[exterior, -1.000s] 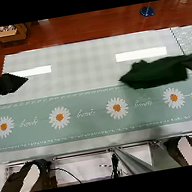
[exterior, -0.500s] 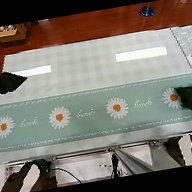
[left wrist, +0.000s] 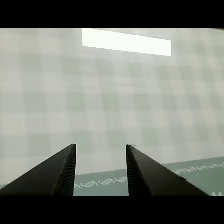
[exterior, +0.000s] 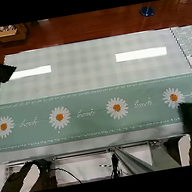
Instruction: Fold the shirts.
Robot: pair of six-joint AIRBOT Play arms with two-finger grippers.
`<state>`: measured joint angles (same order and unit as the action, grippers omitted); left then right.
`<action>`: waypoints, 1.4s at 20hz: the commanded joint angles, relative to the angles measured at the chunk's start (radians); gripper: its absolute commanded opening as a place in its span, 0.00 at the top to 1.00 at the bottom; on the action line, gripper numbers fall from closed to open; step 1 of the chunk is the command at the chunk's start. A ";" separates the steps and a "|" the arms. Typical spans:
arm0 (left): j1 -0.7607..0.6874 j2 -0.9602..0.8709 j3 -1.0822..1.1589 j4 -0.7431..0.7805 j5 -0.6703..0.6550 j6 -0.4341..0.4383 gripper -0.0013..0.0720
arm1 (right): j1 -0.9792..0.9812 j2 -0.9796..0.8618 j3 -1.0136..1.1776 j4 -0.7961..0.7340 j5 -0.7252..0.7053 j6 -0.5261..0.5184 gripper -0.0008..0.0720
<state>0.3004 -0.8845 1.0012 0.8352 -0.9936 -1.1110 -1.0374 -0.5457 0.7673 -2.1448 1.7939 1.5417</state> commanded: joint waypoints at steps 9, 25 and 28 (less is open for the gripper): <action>-0.106 -0.169 0.012 0.100 0.039 -0.001 0.26 | 0.140 -0.132 0.090 0.716 -0.460 -0.090 0.39; -0.531 -0.489 0.264 0.594 -0.348 -0.368 0.24 | 1.006 -0.826 0.521 0.523 -0.312 -0.080 0.34; -0.531 -0.491 0.264 0.594 -0.344 -0.368 0.24 | 1.007 -0.826 0.521 0.526 -0.312 -0.080 0.34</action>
<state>-0.2272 -1.3678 1.2621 1.4170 -1.3144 -1.4681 -0.0532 -1.3632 1.2839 -1.5944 1.4765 1.4628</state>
